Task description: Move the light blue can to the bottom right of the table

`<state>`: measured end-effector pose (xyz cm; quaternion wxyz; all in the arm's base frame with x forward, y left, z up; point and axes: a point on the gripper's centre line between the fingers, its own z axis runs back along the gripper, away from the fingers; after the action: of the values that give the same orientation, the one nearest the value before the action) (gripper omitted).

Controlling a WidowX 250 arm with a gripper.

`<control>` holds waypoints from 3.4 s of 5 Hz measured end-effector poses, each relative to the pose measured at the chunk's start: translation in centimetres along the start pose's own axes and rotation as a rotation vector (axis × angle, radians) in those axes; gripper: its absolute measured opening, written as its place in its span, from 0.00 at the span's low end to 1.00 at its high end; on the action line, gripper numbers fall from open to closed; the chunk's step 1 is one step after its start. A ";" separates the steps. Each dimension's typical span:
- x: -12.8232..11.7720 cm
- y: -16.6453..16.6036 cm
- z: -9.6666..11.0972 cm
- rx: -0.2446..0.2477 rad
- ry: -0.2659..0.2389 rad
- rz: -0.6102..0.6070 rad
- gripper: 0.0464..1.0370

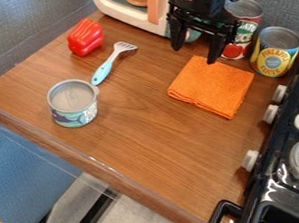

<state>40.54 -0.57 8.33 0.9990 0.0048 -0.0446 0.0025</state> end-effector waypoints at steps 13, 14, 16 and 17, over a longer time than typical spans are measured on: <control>-12.1 13.1 -2.1 0.196 0.056 -0.097 0.96; -13.2 12.8 -2.0 0.209 0.092 -0.083 0.96; -14.2 14.7 -1.5 0.209 0.087 -0.028 0.96; -15.1 16.6 -1.5 0.209 0.082 0.014 0.96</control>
<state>25.51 15.99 5.59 0.9940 0.1084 -0.0030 0.0142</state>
